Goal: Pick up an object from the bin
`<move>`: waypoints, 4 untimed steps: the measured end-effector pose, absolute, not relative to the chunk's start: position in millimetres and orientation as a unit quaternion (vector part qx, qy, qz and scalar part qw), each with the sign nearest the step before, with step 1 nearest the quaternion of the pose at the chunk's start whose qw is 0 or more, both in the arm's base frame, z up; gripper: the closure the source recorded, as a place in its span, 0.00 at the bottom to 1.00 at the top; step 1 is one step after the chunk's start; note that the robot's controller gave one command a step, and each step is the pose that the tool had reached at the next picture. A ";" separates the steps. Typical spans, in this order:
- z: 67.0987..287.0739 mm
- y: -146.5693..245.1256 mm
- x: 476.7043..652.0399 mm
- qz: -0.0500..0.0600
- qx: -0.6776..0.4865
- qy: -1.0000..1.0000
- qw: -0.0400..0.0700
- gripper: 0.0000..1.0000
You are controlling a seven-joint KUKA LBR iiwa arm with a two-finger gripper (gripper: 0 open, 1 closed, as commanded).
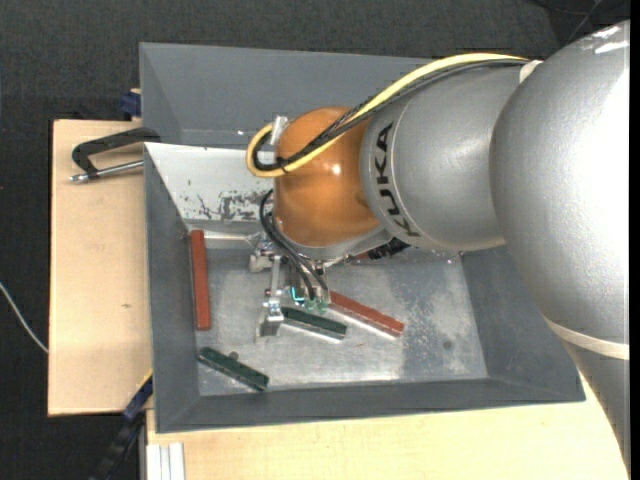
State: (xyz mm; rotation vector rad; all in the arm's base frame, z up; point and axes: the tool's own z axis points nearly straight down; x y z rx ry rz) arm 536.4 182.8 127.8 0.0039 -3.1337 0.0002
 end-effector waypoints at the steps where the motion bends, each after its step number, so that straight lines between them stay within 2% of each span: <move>1: 131.9 181.8 538.1 -0.001 0.000 -1.000 0.001 0.00; 2: 89.7 140.1 544.2 -0.001 0.035 -0.999 -0.001 0.00; 3: 111.6 100.7 541.2 0.000 0.032 -0.999 0.001 0.00; 4: 143.5 89.0 543.1 -0.001 0.011 -1.000 -0.005 0.00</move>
Offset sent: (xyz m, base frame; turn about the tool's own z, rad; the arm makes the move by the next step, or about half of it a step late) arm 0.0089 -0.0635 -0.0578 -0.0887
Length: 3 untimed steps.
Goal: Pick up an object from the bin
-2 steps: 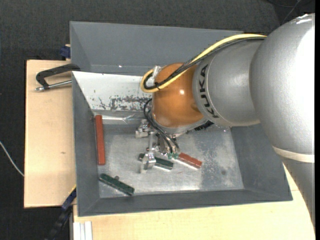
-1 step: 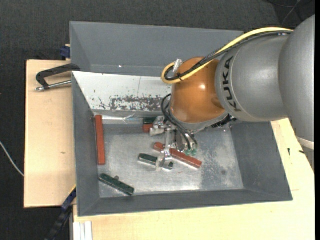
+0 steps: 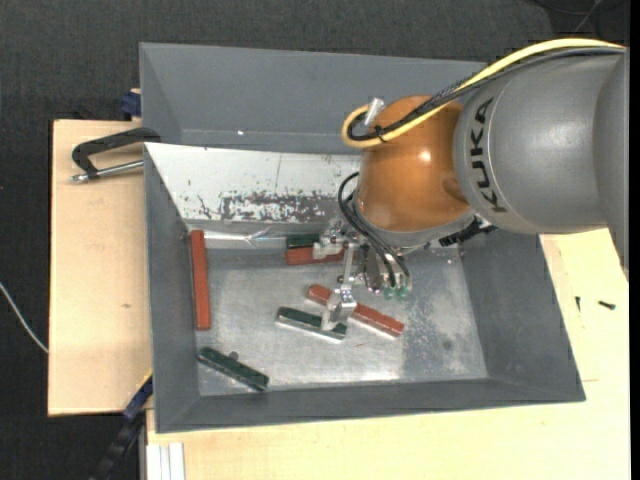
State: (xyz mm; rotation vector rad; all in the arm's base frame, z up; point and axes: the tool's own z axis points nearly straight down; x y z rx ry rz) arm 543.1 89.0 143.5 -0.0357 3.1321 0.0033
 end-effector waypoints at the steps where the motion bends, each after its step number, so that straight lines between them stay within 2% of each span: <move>1: 72.2 88.6 532.9 0.002 0.061 0.998 0.004 0.00; 2: 77.1 90.3 532.1 0.002 0.059 0.998 0.000 1.00; 3: 77.1 90.3 532.1 0.002 0.059 0.998 0.000 1.00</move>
Offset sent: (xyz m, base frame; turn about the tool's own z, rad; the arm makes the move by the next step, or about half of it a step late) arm -0.0204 0.0008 -0.0735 0.1167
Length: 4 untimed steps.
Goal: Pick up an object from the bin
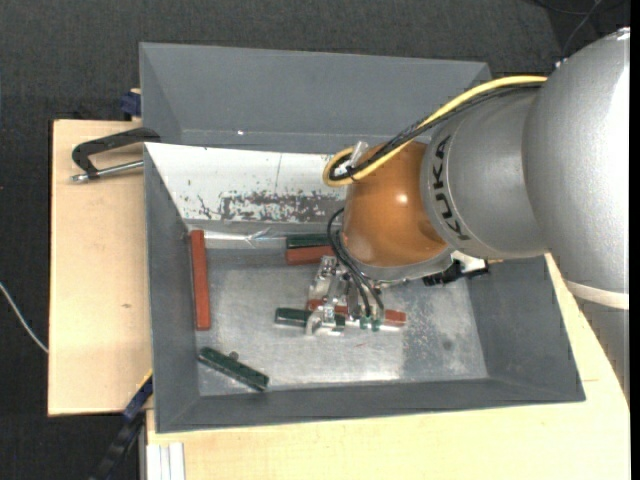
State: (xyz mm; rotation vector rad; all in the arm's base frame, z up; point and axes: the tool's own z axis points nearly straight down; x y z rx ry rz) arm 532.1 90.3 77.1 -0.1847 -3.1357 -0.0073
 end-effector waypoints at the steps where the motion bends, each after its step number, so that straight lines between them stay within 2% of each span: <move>1: 78.9 90.4 531.4 -0.002 -0.059 -0.998 0.001 1.00; 2: 87.4 89.7 530.0 -0.001 -0.059 -0.998 0.001 1.00; 4: 120.9 90.4 532.1 -0.001 -0.059 -0.998 -0.003 1.00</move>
Offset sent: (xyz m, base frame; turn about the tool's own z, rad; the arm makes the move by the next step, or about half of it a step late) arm 0.0000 0.0001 0.0871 0.0000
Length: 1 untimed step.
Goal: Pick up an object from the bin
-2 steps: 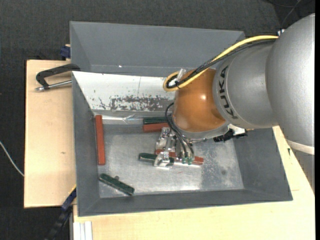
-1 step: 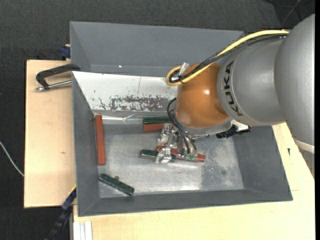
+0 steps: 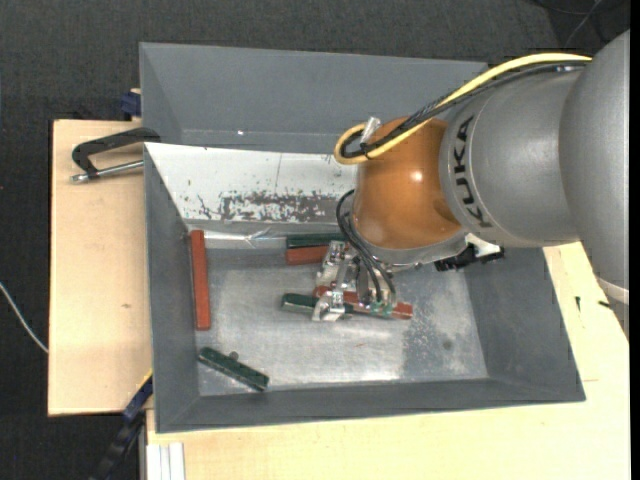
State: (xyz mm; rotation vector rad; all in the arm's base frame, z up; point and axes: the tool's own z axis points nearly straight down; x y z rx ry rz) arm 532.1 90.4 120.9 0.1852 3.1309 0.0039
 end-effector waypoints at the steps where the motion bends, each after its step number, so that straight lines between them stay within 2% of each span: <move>1: 130.7 90.5 532.3 0.001 0.059 0.998 0.004 1.00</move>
Offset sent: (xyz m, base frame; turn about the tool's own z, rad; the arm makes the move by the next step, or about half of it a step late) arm 0.0000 0.0001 0.0635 0.0000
